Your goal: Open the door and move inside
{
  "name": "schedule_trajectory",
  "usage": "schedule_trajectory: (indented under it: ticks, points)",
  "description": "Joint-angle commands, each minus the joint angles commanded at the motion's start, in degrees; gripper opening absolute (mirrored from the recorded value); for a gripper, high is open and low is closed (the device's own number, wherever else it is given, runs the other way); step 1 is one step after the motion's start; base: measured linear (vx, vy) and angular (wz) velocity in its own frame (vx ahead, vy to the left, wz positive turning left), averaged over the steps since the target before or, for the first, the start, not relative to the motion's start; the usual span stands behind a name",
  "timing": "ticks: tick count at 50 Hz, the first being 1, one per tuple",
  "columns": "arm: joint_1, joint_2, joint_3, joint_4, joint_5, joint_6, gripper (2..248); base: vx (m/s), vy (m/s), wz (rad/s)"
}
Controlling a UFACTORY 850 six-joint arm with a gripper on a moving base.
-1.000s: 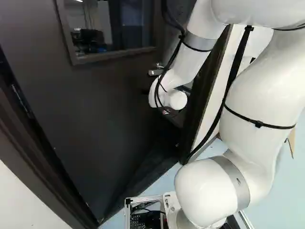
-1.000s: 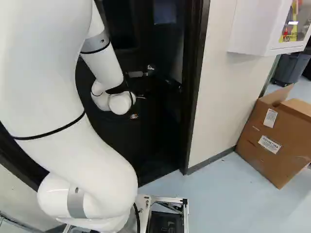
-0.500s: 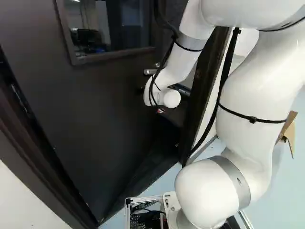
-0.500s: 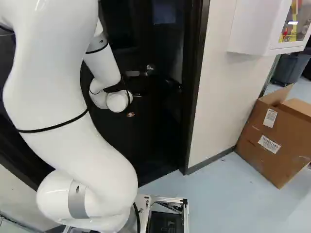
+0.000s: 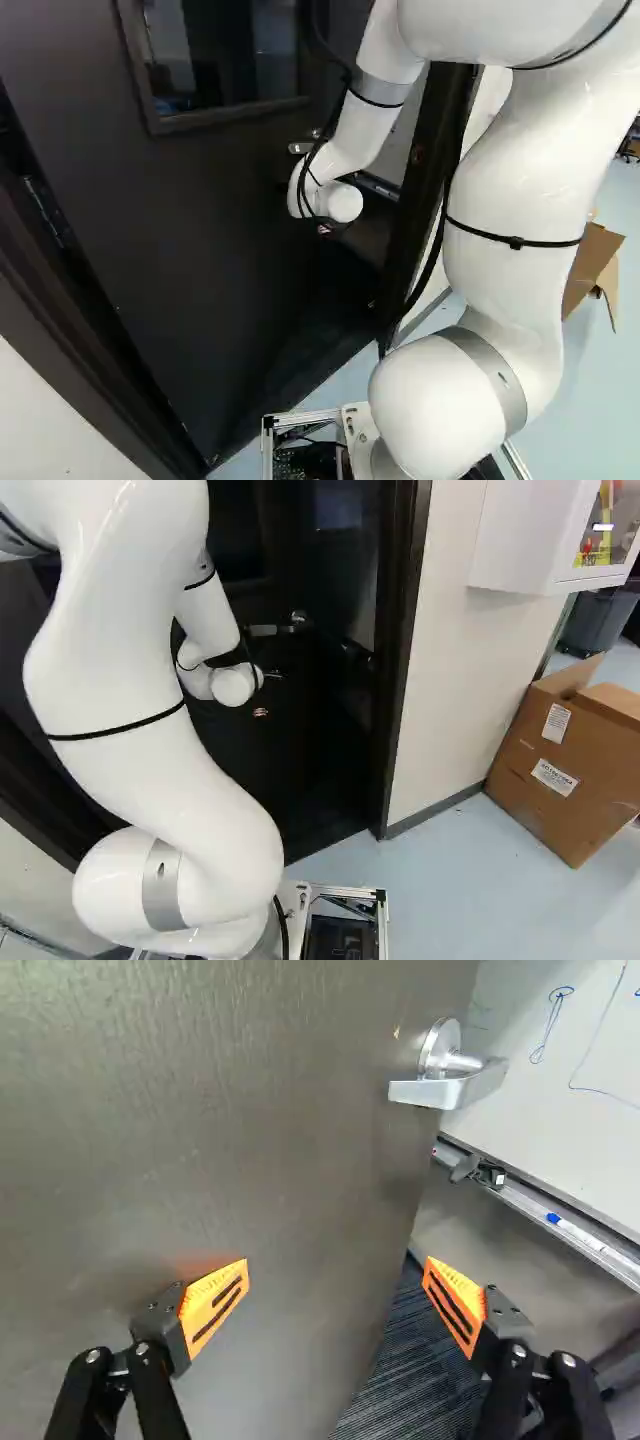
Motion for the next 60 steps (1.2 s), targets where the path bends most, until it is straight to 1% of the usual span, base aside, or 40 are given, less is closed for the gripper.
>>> schedule_trajectory:
  ticks: [60]
  points:
    - [8.63,-6.98,-8.18,-0.01,0.00,0.00,247,0.000,0.000,0.000]
